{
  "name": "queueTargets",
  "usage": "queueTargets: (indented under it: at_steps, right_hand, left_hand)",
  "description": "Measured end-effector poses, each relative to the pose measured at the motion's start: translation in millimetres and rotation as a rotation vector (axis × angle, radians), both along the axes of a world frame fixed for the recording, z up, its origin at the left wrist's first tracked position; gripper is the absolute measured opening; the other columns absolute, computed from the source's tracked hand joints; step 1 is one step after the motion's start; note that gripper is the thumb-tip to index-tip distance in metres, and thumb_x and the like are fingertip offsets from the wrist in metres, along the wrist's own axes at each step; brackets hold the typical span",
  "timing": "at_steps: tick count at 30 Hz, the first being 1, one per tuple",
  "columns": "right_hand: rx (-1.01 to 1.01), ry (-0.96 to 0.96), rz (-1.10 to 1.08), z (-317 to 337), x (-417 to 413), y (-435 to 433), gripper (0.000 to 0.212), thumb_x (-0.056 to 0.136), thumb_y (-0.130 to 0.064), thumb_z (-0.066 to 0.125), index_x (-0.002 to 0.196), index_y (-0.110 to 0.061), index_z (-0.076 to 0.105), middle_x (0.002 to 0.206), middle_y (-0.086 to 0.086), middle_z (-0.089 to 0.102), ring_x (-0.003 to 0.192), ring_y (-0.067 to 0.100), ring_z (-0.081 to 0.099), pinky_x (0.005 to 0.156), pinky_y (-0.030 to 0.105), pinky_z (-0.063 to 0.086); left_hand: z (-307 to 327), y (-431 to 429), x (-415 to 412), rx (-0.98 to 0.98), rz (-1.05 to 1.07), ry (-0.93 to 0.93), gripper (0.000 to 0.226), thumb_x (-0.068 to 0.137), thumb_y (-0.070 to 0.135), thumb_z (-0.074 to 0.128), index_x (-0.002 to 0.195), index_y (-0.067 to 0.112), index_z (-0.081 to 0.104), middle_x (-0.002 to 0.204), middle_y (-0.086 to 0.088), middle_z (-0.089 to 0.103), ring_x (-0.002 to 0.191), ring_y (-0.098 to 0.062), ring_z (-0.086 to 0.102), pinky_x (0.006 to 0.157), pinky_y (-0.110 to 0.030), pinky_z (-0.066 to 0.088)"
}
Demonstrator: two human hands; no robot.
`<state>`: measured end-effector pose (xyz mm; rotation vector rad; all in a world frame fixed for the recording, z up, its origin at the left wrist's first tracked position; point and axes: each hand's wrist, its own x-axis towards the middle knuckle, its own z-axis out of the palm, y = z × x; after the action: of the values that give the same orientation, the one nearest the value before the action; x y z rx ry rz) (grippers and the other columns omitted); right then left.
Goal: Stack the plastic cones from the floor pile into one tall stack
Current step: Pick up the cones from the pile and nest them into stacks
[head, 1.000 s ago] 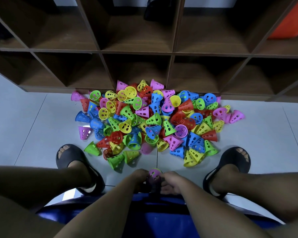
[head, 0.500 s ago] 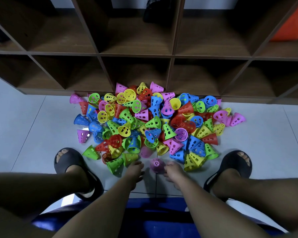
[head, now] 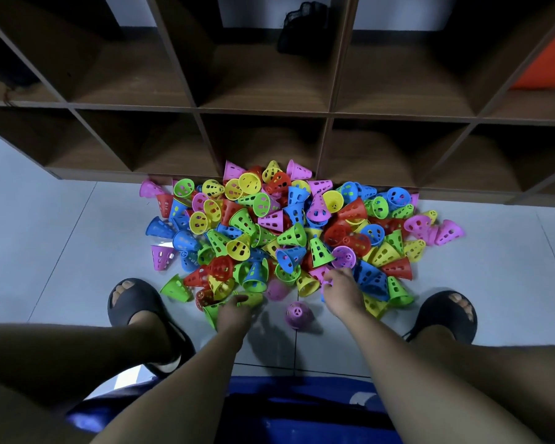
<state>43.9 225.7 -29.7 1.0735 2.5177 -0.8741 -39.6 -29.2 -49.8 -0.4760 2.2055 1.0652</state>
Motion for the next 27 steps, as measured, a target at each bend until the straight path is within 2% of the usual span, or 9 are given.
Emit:
queueTargets:
  at_steps: [2,7,13,16,18,20,23,24,27]
  right_hand:
    - [-0.035,-0.067,0.068,-2.5,1.4,3.6,0.031,0.098,-0.013,0.055,0.123,-0.023,0.070,0.142,-0.001,0.047,0.110,0.027,0.063,0.090,0.037,0.053]
    - [0.022,-0.029,0.014,1.2,6.1,1.1,0.038,0.098,-0.009,0.055,0.133,-0.017,0.068,0.138,0.005,0.059,0.115,0.030,0.064,0.088,0.037,0.054]
    - [-0.040,0.139,-0.202,11.3,3.7,-8.2,0.015,0.097,-0.011,0.064,0.102,-0.024,0.071,0.107,0.001,0.074,0.095,0.025,0.069,0.075,0.036,0.060]
    - [-0.185,0.217,-0.366,15.6,4.1,-12.5,0.019,0.095,-0.007,0.064,0.089,-0.024,0.067,0.103,0.001,0.074,0.096,0.026,0.070,0.063,0.029,0.054]
    - [-0.329,0.254,-0.516,19.6,5.8,-17.3,0.022,0.093,-0.003,0.063,0.087,-0.025,0.066,0.104,0.003,0.074,0.092,0.026,0.072,0.060,0.029,0.054]
    - [-0.470,0.291,-0.700,20.6,9.1,-22.3,0.020,0.093,-0.002,0.065,0.093,-0.021,0.065,0.104,0.008,0.073,0.083,0.025,0.075,0.058,0.032,0.057]
    - [-0.674,0.311,-0.904,18.5,17.2,-29.4,0.020,0.098,0.000,0.060,0.109,-0.014,0.068,0.100,0.013,0.075,0.072,0.020,0.072,0.047,0.025,0.047]
    - [-0.734,0.306,-0.959,18.3,20.4,-30.6,0.019,0.099,-0.001,0.058,0.110,-0.012,0.070,0.097,0.012,0.077,0.070,0.018,0.071,0.046,0.024,0.045]
    - [-0.926,0.322,-1.097,20.9,28.1,-31.2,0.021,0.100,-0.002,0.057,0.107,-0.013,0.074,0.087,0.007,0.078,0.064,0.013,0.066,0.047,0.023,0.046]
  left_hand:
    - [-4.9,-1.7,2.7,0.020,-0.017,-0.062,0.028,0.101,0.017,0.065,0.129,0.022,0.068,0.091,-0.004,0.068,0.069,-0.017,0.057,0.060,-0.029,0.045]
    - [-3.3,-0.1,3.0,-0.024,-0.037,-0.001,0.028,0.102,0.014,0.058,0.125,0.023,0.073,0.095,0.001,0.070,0.076,-0.020,0.062,0.059,-0.026,0.046]
    - [13.3,3.4,1.3,-0.013,0.029,0.090,0.012,0.101,0.016,0.066,0.099,0.026,0.073,0.094,-0.001,0.074,0.076,-0.019,0.066,0.058,-0.028,0.052]
    - [19.2,8.2,1.8,0.035,0.114,0.100,0.010,0.099,0.017,0.069,0.097,0.027,0.072,0.092,-0.004,0.077,0.065,-0.020,0.060,0.053,-0.027,0.042]
    - [23.0,12.3,3.2,0.108,0.176,0.081,0.019,0.094,0.007,0.069,0.103,0.024,0.071,0.094,-0.008,0.076,0.067,-0.020,0.057,0.055,-0.029,0.041]
    - [29.1,17.2,6.5,0.187,0.237,0.031,0.037,0.088,-0.003,0.068,0.117,0.020,0.065,0.100,-0.014,0.073,0.076,-0.023,0.058,0.060,-0.033,0.044]
    - [31.0,24.3,13.0,0.229,0.268,-0.062,0.052,0.092,-0.004,0.062,0.140,0.014,0.056,0.108,-0.018,0.071,0.083,-0.024,0.059,0.063,-0.032,0.045]
    - [28.8,26.3,15.9,0.232,0.247,-0.090,0.048,0.095,-0.003,0.057,0.141,0.009,0.057,0.104,-0.017,0.071,0.081,-0.023,0.059,0.062,-0.032,0.044]
    - [23.4,34.0,29.6,0.287,0.163,-0.165,0.036,0.096,-0.008,0.048,0.122,-0.001,0.071,0.082,-0.011,0.069,0.070,-0.021,0.055,0.055,-0.030,0.037]
